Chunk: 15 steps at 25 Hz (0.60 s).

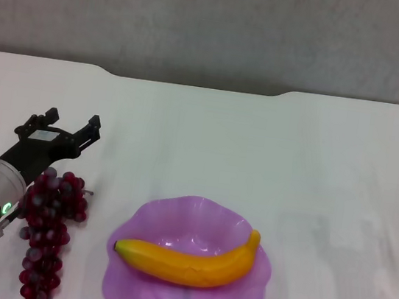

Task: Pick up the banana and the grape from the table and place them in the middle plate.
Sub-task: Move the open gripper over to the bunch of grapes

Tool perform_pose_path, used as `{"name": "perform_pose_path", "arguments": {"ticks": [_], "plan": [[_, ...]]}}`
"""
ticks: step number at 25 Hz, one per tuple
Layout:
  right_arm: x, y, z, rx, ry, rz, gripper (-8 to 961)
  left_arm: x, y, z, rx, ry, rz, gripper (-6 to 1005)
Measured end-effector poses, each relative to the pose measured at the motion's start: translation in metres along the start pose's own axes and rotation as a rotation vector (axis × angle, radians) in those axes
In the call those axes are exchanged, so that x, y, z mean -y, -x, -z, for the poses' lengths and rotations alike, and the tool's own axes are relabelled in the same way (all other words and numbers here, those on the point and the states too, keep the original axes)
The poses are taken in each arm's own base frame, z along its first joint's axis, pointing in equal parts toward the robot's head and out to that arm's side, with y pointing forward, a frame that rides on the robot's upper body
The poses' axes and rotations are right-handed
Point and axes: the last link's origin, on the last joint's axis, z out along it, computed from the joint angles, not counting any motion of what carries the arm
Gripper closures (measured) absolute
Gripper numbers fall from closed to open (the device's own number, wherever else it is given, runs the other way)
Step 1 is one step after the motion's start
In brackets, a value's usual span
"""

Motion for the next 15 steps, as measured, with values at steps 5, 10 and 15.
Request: {"name": "perform_pose_path", "arguments": {"ticks": [5,10,15], "plan": [[-0.002,-0.006,-0.007,-0.064,0.009,-0.019,73,0.0,-0.002,-0.001,-0.005,0.001,-0.002,121],[-0.003,-0.01,-0.006,-0.092,0.017,-0.005,74,-0.004,-0.017,-0.009,-0.035,0.039,0.017,121],[-0.003,-0.012,-0.004,-0.102,0.026,0.011,74,-0.01,-0.041,-0.013,-0.023,0.1,0.044,119]]}}
